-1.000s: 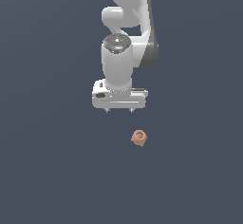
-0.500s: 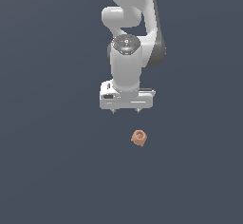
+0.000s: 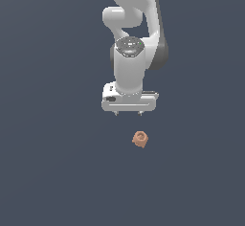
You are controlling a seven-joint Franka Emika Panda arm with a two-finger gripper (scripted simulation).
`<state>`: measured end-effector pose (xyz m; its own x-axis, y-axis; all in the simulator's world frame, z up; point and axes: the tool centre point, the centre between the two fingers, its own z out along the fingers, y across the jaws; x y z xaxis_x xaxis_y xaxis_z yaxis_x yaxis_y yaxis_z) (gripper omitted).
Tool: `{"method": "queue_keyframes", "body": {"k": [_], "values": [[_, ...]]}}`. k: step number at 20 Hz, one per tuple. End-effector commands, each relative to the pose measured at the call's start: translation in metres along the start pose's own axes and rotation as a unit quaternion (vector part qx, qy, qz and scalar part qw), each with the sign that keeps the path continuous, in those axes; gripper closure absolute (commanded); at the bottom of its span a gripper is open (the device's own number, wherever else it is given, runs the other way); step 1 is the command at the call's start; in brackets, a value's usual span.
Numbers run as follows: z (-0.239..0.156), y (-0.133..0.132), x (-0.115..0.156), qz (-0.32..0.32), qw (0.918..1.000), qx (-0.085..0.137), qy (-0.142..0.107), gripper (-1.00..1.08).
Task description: Pick up the object and move it to a goal position.
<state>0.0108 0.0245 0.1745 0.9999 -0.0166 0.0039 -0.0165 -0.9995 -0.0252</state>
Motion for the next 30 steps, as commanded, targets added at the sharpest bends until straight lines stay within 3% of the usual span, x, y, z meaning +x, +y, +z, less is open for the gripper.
{"method": "queue_keyframes", "body": {"k": [1,11,21,30], "values": [[0.003,-0.002,0.002,0.010,0.9999,0.000,0.000,-0.92],[0.028,-0.020,0.021,0.091,0.9958,-0.002,-0.001,-0.92],[0.063,-0.045,0.042,0.196,0.9806,-0.008,-0.001,-0.92],[0.082,-0.058,0.050,0.248,0.9687,-0.012,0.001,-0.92]]}}
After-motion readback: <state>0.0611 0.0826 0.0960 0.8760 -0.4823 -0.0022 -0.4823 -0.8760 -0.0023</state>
